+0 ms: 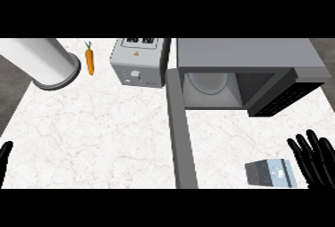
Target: Pick up the milk, place it into the microwave and close the microwave
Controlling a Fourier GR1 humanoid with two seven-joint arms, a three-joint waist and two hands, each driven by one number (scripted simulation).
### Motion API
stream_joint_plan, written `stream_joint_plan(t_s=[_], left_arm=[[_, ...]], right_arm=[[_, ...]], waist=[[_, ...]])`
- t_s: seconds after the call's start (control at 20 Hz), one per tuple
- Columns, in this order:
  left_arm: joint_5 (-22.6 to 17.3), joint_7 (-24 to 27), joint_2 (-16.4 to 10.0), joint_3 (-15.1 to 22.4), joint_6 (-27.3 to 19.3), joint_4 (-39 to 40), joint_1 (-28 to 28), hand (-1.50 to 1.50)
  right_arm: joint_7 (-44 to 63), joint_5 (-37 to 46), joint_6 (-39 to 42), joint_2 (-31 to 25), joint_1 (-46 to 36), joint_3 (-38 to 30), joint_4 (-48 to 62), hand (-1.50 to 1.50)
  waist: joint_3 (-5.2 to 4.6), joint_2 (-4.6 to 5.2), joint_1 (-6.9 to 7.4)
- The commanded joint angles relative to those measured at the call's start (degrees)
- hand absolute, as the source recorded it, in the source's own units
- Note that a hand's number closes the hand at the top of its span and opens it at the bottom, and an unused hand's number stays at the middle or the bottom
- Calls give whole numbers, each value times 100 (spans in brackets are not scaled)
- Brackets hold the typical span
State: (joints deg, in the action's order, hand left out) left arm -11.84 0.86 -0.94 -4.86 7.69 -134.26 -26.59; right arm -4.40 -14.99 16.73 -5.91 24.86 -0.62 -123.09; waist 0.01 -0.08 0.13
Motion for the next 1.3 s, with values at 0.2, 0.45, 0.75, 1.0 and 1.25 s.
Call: stream_joint_plan(t_s=[0.2, 0.45, 0.75, 1.0, 1.25], left_arm=[[-458, 260, -35, -314, 522, -361, -758, -150], [-240, 384, 93, -139, 365, -26, -477, -150], [-247, 1128, 94, 14, 675, -33, -1198, -150], [35, 852, 90, 264, 373, 76, -834, -150], [-95, 845, 92, 128, 513, -26, -897, -150]], right_arm=[[-737, -54, 417, -125, 231, -729, 905, -150], [-1670, 504, 701, -32, 76, -779, 1987, -150], [-2144, 733, 828, -205, -493, -1028, 3038, -150], [-3009, 995, 1231, -579, -680, -1308, 3881, -150], [-3295, 1290, 978, -310, -1070, -1174, 4332, -150]], waist=[[-1, -8, 14], [0, -1, 0], [-1, -5, 46], [2, 1, 26], [0, 2, 28]])
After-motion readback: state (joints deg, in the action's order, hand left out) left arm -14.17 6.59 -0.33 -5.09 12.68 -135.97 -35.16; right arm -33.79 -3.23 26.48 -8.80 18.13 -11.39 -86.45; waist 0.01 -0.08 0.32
